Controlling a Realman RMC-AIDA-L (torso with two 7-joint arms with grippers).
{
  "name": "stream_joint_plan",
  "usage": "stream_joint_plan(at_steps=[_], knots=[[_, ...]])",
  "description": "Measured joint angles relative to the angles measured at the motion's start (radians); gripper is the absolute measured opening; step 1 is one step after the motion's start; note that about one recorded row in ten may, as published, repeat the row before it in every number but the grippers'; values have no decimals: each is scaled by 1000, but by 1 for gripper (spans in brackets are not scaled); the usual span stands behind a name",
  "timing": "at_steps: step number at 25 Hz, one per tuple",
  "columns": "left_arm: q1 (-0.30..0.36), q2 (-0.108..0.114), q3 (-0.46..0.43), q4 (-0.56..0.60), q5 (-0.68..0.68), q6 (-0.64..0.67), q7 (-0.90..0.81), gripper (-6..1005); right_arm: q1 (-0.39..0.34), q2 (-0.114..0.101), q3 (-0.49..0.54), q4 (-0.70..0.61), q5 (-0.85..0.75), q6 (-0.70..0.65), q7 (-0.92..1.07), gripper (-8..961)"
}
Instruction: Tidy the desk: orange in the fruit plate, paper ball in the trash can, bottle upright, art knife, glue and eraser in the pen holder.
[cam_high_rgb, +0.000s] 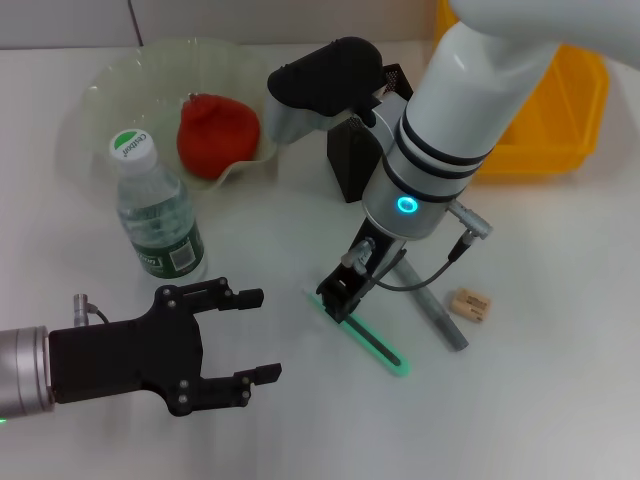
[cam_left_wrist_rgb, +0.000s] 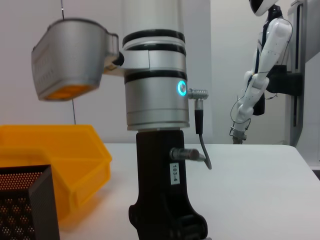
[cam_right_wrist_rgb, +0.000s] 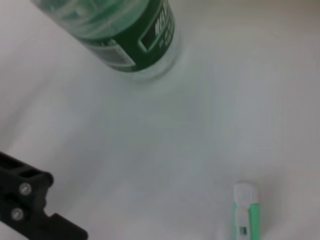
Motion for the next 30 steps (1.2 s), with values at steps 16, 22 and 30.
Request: stream_joint_plan(at_steps=[16,22,30], knots=[[-11,0,0,0,0,8,-3,742,15,3,-10,24,-35,-3,0,333],[-10,0,0,-3,0,8,-2,743,17,3,-45,19,-27,7,0,333],[-10,0,0,-3,0,8,-1,743,20,3,-91,7,-17,8,0,332]])
